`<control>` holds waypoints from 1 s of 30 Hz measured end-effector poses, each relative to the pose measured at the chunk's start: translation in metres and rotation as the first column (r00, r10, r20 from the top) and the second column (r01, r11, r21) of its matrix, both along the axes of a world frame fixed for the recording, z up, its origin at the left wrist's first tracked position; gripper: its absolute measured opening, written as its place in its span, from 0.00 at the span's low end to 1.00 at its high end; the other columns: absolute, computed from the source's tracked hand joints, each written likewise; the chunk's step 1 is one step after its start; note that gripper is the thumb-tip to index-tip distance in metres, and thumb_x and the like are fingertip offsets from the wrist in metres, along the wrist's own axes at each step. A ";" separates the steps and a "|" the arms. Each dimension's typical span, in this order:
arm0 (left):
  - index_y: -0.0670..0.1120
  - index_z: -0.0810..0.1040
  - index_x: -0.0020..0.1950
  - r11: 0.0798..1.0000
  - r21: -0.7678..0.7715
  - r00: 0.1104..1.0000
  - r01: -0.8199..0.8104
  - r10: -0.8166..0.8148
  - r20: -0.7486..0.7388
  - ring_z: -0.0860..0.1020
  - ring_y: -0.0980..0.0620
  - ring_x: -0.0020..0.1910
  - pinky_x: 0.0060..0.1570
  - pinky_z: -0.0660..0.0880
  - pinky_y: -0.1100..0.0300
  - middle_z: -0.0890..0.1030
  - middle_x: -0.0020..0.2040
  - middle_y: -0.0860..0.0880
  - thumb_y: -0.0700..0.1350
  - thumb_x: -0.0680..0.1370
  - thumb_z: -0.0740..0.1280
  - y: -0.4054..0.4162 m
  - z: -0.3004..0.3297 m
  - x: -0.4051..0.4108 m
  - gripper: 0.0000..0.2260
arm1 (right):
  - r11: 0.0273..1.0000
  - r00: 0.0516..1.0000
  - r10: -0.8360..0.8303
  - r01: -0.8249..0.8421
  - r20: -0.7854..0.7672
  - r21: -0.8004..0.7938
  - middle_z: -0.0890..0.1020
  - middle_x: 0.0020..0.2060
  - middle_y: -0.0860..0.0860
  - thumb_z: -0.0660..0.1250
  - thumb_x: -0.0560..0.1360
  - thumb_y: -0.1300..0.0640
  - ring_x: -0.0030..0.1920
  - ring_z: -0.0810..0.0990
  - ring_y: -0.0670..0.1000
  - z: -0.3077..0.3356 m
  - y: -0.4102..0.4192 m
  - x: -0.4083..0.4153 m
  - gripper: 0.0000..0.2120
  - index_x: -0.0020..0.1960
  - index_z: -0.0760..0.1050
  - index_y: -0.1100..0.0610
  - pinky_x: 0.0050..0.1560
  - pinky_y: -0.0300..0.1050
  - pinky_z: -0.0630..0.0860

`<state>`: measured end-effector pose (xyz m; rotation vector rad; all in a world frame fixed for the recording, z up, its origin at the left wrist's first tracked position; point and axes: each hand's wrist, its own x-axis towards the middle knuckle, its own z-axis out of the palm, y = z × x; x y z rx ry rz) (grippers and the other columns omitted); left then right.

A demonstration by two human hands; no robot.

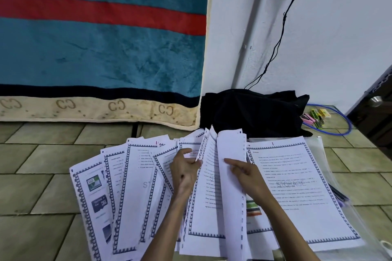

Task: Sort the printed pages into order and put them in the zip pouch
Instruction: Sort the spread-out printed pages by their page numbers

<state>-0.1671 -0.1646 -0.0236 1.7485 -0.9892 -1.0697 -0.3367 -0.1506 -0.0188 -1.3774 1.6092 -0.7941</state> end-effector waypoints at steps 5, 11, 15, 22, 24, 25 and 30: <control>0.39 0.79 0.58 0.969 0.189 0.798 0.157 -0.012 -0.603 0.82 0.43 0.51 0.55 0.77 0.49 0.83 0.52 0.39 0.41 0.72 0.72 -0.010 -0.013 0.009 0.15 | 0.999 0.998 -0.005 0.007 -0.069 0.037 0.80 0.54 0.66 0.61 0.76 0.43 0.55 0.79 0.61 0.018 0.001 0.022 0.26 0.53 0.79 0.67 0.57 0.50 0.74; 0.39 0.78 0.58 0.884 0.229 0.644 0.408 -0.101 -0.758 0.82 0.42 0.47 0.45 0.79 0.53 0.83 0.51 0.38 0.53 0.79 0.61 -0.013 -0.023 0.007 0.19 | 0.998 0.984 0.036 -0.026 -0.172 0.058 0.81 0.43 0.50 0.69 0.70 0.41 0.44 0.80 0.47 0.021 -0.002 0.041 0.21 0.49 0.82 0.58 0.41 0.38 0.70; 0.38 0.76 0.61 0.904 0.261 0.642 0.339 -0.019 -0.767 0.82 0.43 0.47 0.44 0.78 0.51 0.82 0.52 0.38 0.49 0.80 0.59 -0.011 -0.029 0.014 0.18 | 0.997 0.985 -0.060 0.065 -0.161 0.030 0.76 0.28 0.60 0.65 0.73 0.62 0.29 0.74 0.56 0.018 -0.005 0.022 0.12 0.31 0.74 0.63 0.30 0.42 0.67; 0.36 0.75 0.62 0.939 0.268 0.673 0.216 0.056 -0.737 0.83 0.43 0.42 0.40 0.80 0.52 0.84 0.44 0.40 0.44 0.81 0.57 -0.005 -0.034 0.019 0.15 | 0.980 0.979 -0.196 0.197 0.048 -0.010 0.73 0.60 0.47 0.58 0.75 0.69 0.57 0.73 0.49 0.027 -0.003 -0.033 0.25 0.69 0.69 0.51 0.53 0.41 0.71; 0.38 0.74 0.63 0.943 0.237 0.658 0.233 0.026 -0.753 0.82 0.43 0.47 0.46 0.79 0.51 0.83 0.50 0.40 0.48 0.82 0.55 -0.005 -0.033 0.017 0.18 | 0.982 0.983 -0.179 0.181 0.040 -0.046 0.72 0.63 0.46 0.56 0.75 0.70 0.58 0.71 0.47 0.030 -0.002 -0.036 0.25 0.67 0.71 0.50 0.51 0.39 0.69; 0.39 0.74 0.63 0.941 0.208 0.634 0.269 -0.011 -0.773 0.80 0.42 0.52 0.49 0.77 0.49 0.82 0.54 0.40 0.53 0.82 0.53 -0.006 -0.030 0.014 0.22 | 0.985 0.985 -0.169 0.170 0.040 -0.025 0.74 0.63 0.48 0.55 0.76 0.69 0.57 0.72 0.47 0.030 -0.001 -0.035 0.23 0.64 0.74 0.51 0.48 0.38 0.70; 0.48 0.78 0.57 0.895 0.119 0.597 0.430 -0.183 -0.781 0.75 0.48 0.59 0.58 0.68 0.52 0.81 0.56 0.49 0.69 0.75 0.40 -0.001 -0.005 -0.020 0.35 | 0.990 0.993 -0.063 0.050 0.101 0.129 0.77 0.57 0.47 0.66 0.73 0.45 0.58 0.75 0.49 0.029 -0.001 -0.006 0.21 0.61 0.77 0.56 0.59 0.45 0.71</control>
